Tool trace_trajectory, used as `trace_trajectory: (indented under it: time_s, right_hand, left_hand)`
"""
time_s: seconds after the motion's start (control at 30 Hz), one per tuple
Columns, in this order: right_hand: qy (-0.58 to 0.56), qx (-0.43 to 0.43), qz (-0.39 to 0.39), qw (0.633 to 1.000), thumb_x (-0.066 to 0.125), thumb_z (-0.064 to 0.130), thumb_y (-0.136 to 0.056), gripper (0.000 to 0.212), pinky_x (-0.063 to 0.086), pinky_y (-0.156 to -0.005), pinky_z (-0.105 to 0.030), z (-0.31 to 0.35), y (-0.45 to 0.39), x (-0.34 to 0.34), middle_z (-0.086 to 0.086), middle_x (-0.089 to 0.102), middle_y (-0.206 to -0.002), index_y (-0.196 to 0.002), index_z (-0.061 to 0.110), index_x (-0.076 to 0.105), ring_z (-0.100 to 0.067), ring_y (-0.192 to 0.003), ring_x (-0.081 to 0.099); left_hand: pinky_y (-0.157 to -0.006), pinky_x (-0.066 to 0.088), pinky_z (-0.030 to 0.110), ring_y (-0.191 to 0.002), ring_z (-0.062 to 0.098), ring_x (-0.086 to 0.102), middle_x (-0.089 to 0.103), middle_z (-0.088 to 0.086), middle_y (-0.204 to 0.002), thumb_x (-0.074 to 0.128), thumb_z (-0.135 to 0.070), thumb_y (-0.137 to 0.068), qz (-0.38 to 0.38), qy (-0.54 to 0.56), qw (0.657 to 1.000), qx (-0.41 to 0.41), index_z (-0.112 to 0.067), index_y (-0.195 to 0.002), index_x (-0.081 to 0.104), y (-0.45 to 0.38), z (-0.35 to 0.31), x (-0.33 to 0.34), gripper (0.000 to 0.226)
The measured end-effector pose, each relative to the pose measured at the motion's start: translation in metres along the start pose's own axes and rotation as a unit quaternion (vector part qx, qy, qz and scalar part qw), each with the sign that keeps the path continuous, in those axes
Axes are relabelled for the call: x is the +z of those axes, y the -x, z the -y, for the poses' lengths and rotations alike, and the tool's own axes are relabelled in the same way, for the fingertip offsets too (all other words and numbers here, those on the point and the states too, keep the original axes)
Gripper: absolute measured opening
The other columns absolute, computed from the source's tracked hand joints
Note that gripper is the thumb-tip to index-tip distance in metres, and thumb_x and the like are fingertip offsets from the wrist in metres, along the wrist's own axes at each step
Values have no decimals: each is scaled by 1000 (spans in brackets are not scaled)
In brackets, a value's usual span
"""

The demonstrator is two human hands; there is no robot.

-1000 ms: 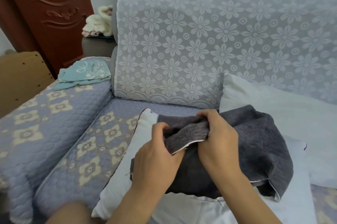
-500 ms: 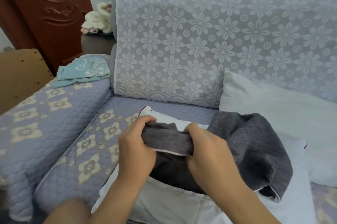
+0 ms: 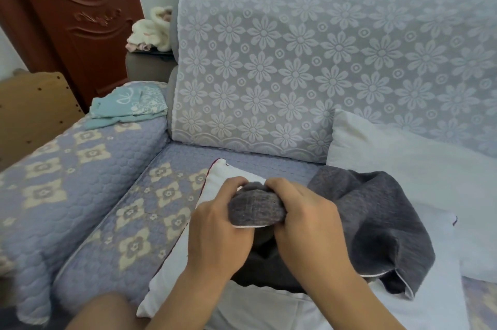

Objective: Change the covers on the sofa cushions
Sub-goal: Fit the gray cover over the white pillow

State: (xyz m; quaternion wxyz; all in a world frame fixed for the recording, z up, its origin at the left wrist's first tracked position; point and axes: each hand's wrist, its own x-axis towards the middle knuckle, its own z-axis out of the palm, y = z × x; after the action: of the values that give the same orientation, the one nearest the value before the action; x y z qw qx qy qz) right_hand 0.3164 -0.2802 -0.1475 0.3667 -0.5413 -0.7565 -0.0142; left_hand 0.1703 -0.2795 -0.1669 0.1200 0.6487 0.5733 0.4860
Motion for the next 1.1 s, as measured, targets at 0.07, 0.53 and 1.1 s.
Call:
trace_trajectory:
  time_s: [0.07,0.53,1.1]
  right_hand:
    - [16,5,14,1000,59,12,-73,32,49,-51,-41,-7,0,0,6,65,-76,-100,27,63,-19,-64,62]
    - [206,7,128,970,47,15,-93,16,50,-80,-41,-61,-172,29,-14,67,-105,-105,17,57,-36,-98,63]
    - [204,-233,48,949,74,14,-70,36,43,-57,-42,-112,-262,204,-11,55,-82,-96,15,50,-35,-70,57]
  left_hand:
    - [-53,48,34,-63,19,65,70,-7,-72,60,-39,-82,-7,-45,999,14,-35,-108,64,1,3,-5,27]
    - [-83,53,43,-102,39,63,66,17,-112,46,-20,-97,112,-225,967,-35,-12,-109,62,-190,28,22,21]
    - [-74,45,46,-104,38,58,56,13,-114,60,-8,-84,113,-272,953,71,-13,-107,61,-269,180,42,24]
